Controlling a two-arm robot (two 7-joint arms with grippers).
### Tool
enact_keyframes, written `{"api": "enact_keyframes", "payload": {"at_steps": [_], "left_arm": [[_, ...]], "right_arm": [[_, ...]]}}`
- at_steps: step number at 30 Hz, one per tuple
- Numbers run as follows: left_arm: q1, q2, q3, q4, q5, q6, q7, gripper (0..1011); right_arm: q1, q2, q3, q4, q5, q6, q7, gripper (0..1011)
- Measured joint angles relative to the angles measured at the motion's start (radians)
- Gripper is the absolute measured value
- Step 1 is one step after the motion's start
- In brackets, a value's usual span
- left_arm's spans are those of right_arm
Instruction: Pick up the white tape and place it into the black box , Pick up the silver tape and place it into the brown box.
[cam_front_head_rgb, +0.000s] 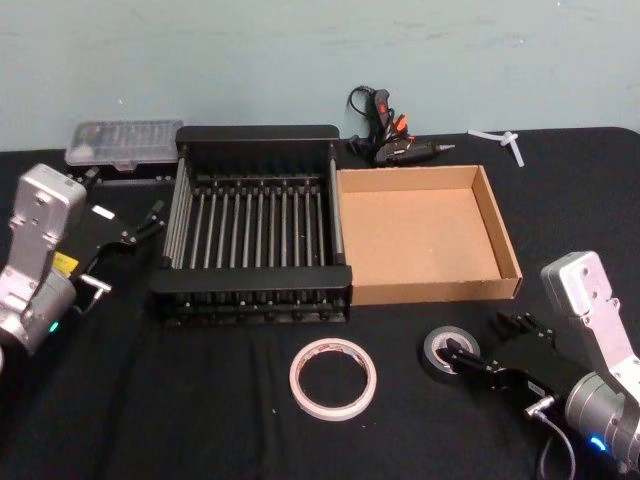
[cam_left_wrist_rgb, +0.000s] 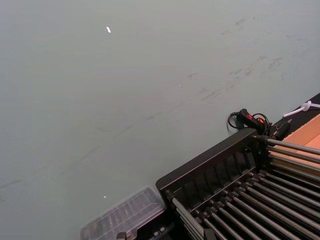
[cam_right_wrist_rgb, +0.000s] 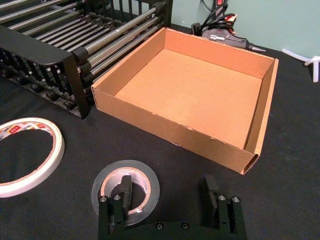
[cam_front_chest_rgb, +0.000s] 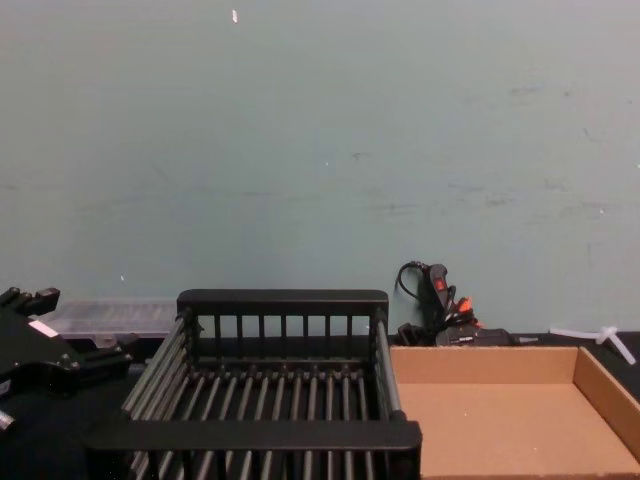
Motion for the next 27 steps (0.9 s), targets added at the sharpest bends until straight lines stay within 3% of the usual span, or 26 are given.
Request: {"api": "enact_keyframes", "payload": {"at_steps": [10,19,27], "left_arm": [[0.0,0.0,0.0,0.0,0.0,0.0,0.0,1001],[0.0,0.0,0.0,0.0,0.0,0.0,0.0,1001],[0.0,0.0,0.0,0.0,0.0,0.0,0.0,1001]], "right_arm": [[0.0,0.001,-0.001,0.0,0.002,-0.001,0.0,684],[0.0,0.002,-0.001,-0.001,0.003,-0.001,-0.001,359],[0.0,0.002,-0.001,-0.002,0.004,-0.002,-0.002,146]]}}
